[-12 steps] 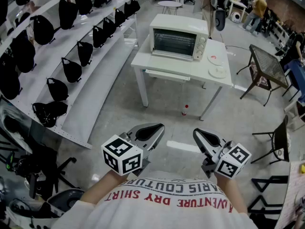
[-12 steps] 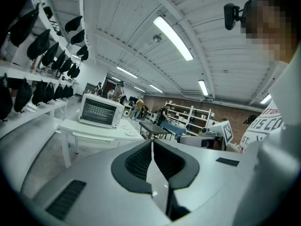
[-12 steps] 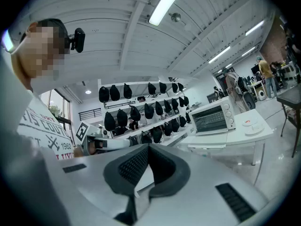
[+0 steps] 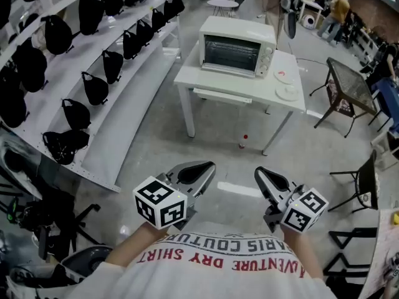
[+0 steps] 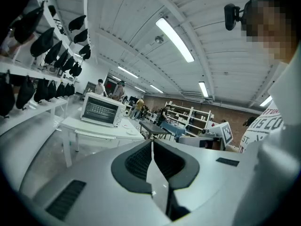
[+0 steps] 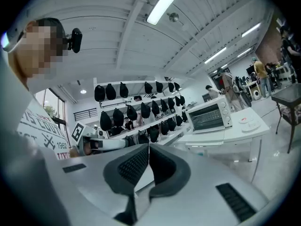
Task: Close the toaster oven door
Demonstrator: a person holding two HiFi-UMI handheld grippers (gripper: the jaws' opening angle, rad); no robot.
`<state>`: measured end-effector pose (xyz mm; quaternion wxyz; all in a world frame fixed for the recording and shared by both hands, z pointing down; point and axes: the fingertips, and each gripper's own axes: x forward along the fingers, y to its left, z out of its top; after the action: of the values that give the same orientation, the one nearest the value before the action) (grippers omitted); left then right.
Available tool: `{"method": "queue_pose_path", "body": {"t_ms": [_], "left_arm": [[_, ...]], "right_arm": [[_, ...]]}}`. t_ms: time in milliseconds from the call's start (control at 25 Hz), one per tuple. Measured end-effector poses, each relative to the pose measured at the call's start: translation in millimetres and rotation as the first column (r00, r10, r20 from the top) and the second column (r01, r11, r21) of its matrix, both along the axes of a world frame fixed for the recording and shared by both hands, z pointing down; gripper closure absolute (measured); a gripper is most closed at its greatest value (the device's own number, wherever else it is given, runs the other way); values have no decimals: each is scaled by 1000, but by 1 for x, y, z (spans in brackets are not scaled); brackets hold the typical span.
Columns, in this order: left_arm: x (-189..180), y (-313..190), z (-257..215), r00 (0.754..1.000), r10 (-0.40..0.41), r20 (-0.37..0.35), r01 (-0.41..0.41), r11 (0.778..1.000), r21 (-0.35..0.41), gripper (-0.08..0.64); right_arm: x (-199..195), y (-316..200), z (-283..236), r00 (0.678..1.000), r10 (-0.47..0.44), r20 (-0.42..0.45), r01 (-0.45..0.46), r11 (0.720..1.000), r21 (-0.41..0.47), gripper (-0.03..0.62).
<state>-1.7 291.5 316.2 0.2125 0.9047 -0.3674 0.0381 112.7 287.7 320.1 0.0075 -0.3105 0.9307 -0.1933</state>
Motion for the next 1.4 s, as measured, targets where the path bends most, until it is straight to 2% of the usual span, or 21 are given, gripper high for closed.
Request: {"method": "queue_pose_path", "body": {"t_ms": [360, 760, 1080, 1280, 1400], "left_arm": [[-36, 5, 1, 1000, -18, -19, 18, 1000, 13, 523], [-73, -3, 21, 997, -71, -32, 70, 997, -14, 523], [-74, -44, 29, 996, -84, -8, 83, 996, -12, 523], [-69, -94, 32, 996, -93, 2, 93, 995, -21, 523], [-70, -132, 39, 994, -97, 40, 99, 994, -35, 523]], "right_arm": [[-25, 1, -3, 999, 37, 10, -37, 999, 11, 566], [-41, -6, 11, 998, 50, 23, -50, 999, -6, 566], [-31, -55, 16, 996, 71, 51, -71, 997, 4, 566], [-19, -105, 22, 994, 86, 68, -86, 996, -6, 566], [-13, -144, 30, 993, 97, 69, -96, 995, -21, 566]]}}
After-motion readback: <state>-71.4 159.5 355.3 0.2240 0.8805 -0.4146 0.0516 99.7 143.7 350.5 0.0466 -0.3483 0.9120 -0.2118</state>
